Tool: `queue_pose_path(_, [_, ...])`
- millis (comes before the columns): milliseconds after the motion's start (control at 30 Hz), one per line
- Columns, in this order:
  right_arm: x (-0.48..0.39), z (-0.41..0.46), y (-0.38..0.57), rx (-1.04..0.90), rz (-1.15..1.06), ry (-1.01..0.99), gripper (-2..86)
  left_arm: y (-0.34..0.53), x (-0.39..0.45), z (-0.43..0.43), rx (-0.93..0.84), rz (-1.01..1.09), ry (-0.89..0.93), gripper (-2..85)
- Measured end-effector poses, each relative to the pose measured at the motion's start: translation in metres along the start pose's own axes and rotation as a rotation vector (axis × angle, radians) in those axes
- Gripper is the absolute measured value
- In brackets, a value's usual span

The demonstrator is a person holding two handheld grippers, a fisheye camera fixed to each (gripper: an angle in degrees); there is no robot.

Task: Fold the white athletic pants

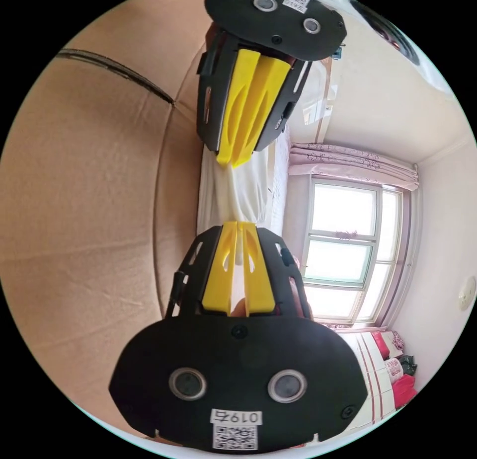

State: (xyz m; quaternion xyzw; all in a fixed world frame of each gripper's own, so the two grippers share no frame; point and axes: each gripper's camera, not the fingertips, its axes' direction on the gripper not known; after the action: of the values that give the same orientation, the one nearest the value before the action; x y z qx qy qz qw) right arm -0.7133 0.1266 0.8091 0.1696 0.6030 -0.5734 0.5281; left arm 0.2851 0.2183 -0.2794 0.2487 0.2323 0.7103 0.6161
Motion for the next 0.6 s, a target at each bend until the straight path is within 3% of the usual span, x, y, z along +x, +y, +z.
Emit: queue_pose_path(600, [-0.027,-0.001,0.005,-0.022,0.006,0.064,-1.0,0.019,-0.016,-0.021,-0.007,-0.034,-0.088,1.9])
